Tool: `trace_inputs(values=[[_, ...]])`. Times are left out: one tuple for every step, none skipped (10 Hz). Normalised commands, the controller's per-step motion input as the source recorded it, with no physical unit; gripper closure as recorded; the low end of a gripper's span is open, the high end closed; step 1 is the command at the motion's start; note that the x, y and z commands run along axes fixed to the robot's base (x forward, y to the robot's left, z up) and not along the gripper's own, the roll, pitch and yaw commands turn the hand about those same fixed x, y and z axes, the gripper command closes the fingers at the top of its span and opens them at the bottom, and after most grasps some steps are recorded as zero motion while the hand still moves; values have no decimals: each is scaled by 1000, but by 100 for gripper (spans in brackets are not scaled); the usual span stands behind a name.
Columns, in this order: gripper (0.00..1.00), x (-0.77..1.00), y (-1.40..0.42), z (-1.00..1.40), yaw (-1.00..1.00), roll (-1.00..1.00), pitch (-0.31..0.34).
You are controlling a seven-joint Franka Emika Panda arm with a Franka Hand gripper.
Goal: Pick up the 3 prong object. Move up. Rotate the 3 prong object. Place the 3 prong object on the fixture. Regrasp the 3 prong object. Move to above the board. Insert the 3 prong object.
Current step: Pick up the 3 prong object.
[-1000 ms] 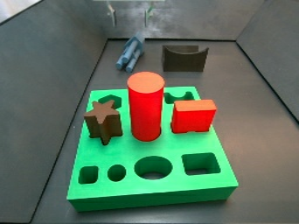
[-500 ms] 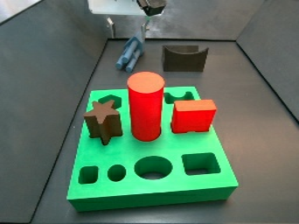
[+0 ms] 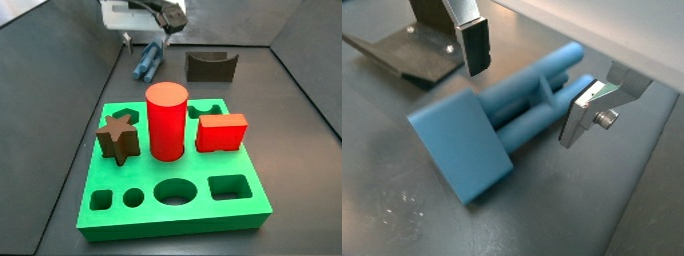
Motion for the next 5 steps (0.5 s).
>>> trace_inputs(values=[[0, 0, 0, -686, -26, -37, -249], [0, -26, 0, -706, -63, -51, -276], [0, -40, -20, -689, -149, -51, -294], [0, -20, -29, -680, -140, -64, -299], [0, -89, 0, 0, 0, -16, -120]])
